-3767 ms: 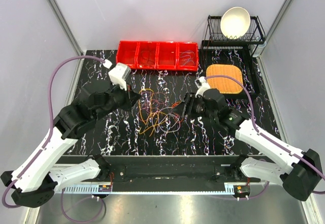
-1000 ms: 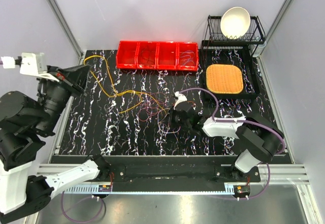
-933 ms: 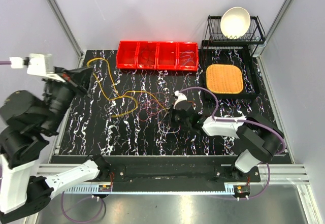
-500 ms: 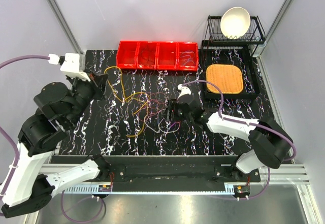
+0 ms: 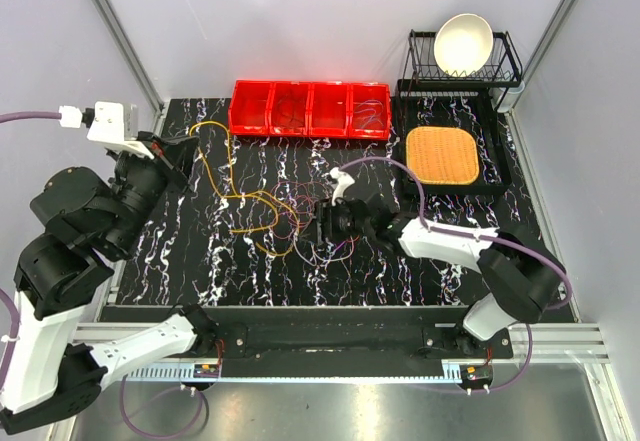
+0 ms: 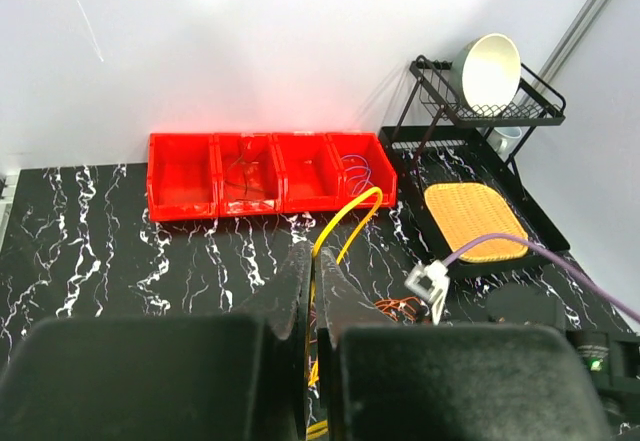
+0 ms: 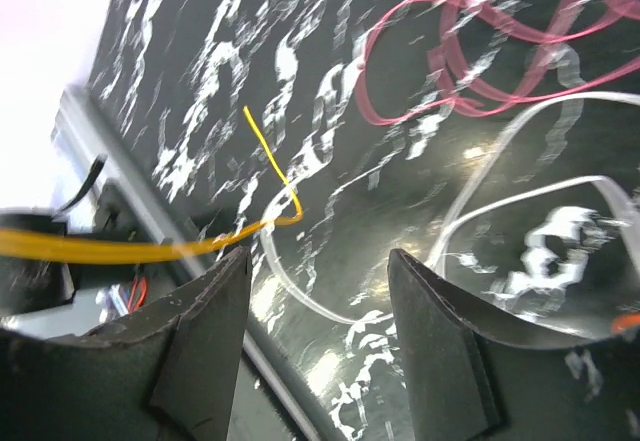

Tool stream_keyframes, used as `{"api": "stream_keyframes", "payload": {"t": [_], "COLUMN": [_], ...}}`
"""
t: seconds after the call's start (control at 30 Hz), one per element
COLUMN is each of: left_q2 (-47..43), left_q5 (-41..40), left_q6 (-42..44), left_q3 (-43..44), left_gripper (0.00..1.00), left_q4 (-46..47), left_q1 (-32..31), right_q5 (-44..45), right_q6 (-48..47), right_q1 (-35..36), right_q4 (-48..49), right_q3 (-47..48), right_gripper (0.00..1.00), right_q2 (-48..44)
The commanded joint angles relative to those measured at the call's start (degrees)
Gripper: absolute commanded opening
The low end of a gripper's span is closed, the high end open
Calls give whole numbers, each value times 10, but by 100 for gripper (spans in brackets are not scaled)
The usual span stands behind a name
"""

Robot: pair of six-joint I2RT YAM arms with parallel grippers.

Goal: Untangle the cables

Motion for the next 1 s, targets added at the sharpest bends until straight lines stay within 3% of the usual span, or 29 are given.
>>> {"api": "stream_keyframes", "payload": {"t": [0.0, 0.33, 0.63, 0.73, 0.77, 0.8, 0.87, 0.97], "left_q2": [12, 25, 29, 33, 34, 37, 40, 45], "left_q5": [0, 0, -2, -7, -11, -16, -36, -57], "left_q6": [14, 19, 20, 25, 26, 28, 31, 32], "left_q3": [21, 24, 18, 18, 19, 20, 27, 36], "left_gripper": [0, 0, 0, 0, 1, 1, 1, 0], "left_q4": [22, 29, 31, 32, 31, 29, 22, 6], "left_q1": [-2, -1, -1, -2, -2, -2, -2, -2], "right_q5": [-69, -122, -142, -145, -141, -132, -53, 70], "right_q6": [-9, 24, 24, 24, 26, 23, 12, -5], "right_q1": [20, 20, 31, 36, 36, 36, 35, 6], "right_q4": [68, 174, 192, 192, 190, 183, 115, -21], "right_q3": [5, -37, -16, -14, -16, -16, -15, -14], "right_gripper": [63, 61, 58, 41, 33, 14, 0, 0], "right_q2": [27, 85, 136, 140, 138, 123, 96, 15]}}
